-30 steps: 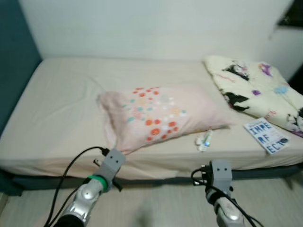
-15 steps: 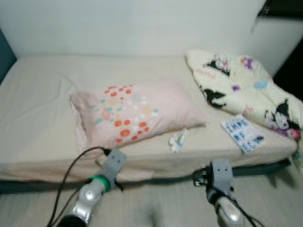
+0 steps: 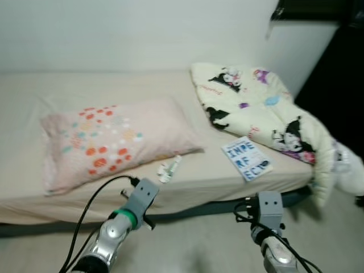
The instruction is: Clean up the room
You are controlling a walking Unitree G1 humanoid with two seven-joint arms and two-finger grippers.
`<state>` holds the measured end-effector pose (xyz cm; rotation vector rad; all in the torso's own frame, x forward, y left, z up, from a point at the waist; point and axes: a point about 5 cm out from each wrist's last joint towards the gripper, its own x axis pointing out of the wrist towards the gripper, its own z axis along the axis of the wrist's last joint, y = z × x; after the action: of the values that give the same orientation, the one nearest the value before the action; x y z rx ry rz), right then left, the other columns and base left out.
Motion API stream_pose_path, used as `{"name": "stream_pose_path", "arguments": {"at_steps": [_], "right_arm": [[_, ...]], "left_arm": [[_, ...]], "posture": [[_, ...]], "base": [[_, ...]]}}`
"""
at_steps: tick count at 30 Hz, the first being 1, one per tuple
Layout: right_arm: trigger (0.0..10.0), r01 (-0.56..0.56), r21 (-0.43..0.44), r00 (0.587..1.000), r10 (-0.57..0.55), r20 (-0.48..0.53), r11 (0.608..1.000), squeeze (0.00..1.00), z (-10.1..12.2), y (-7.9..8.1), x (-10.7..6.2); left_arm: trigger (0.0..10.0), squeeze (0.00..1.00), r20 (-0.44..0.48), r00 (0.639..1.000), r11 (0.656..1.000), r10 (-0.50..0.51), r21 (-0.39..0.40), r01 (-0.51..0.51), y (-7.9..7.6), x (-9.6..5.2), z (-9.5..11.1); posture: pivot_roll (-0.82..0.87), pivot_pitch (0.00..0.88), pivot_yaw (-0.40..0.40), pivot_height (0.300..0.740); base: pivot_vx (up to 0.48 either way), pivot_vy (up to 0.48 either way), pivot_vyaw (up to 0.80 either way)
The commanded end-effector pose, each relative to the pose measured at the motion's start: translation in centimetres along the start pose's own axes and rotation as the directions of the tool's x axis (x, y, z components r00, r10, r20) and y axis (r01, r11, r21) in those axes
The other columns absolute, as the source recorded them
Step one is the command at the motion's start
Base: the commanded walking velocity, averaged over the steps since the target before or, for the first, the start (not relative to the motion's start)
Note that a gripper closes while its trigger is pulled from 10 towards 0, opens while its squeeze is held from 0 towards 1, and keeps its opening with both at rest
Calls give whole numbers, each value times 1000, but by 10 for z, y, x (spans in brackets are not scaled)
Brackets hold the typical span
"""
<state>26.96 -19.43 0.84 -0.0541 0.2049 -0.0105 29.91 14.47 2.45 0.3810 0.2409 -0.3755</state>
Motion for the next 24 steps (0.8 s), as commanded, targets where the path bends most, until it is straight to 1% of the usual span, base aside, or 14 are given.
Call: {"name": "stream_pose_path", "arguments": {"at_steps": [1, 2, 8, 10, 11, 12, 13, 15, 19, 22, 24], "right_arm": [[10000, 6, 12, 999, -6, -34, 1000, 0, -8, 0, -5], [10000, 6, 11, 999, -5, -33, 1000, 0, -8, 0, -5], [10000, 5, 11, 999, -5, -32, 1000, 0, -8, 0, -5], [10000, 7, 8, 999, -6, -37, 1000, 0, -9, -1, -5], [10000, 7, 8, 999, -6, -37, 1000, 0, -9, -1, -5], [10000, 9, 8, 999, -9, -40, 1000, 0, -10, -2, -6], [10000, 14, 5, 999, -13, -47, 1000, 0, -11, -3, -7], [10000, 20, 3, 998, -20, -54, 1000, 0, -13, -5, -8], [10000, 21, 4, 998, -21, -55, 1000, 0, -14, -6, -8], [10000, 23, 2, 997, -23, -68, 1000, 0, -17, -6, -11], [10000, 23, 1, 997, -23, -73, 1000, 0, -18, -6, -11]], "left_arm": [[10000, 0, -26, 1000, 1000, -8, -30, 8, -3, -2, -6], [10000, 0, -22, 1000, 999, -9, -39, 8, -3, -2, -5], [10000, 0, -27, 1000, 999, -4, -38, 3, -2, -2, -6], [10000, 0, -53, 998, 996, 23, -80, -27, 0, -1, -8], [10000, 0, -53, 998, 996, 23, -80, -27, 0, -1, -8], [10000, 0, -77, 996, 992, 43, -116, -52, 2, -1, -11], [10000, 0, -111, 992, 989, 62, -124, -76, 4, -2, -16], [10000, 0, -141, 987, 992, 72, -96, -86, 7, -5, -23], [10000, 0, -142, 988, 994, 61, -77, -72, 8, -8, -26], [10000, 0, -120, 993, 998, 17, -54, -24, 3, -11, -27], [10000, 0, -119, 993, 998, 9, -53, -16, 1, -11, -28]], "posture": [[-72, 33, -17, 740], [-72, 33, -17, 740], [-76, 27, -19, 740], [-76, 27, -19, 740], [-76, 27, -19, 740], [-76, 27, -19, 740], [-76, 23, -21, 740], [-76, 23, -21, 740], [-76, 23, -21, 740], [-79, 28, -21, 740], [-79, 28, -21, 740]], "base": [[0, 0, 0], [0, 0, 0], [0, 0, 0], [0, 0, 0], [0, 0, 0], [0, 0, 0], [0, 0, 0], [0, 0, 0], [0, 0, 0], [0, 0, 0], [0, 0, 0]]}}
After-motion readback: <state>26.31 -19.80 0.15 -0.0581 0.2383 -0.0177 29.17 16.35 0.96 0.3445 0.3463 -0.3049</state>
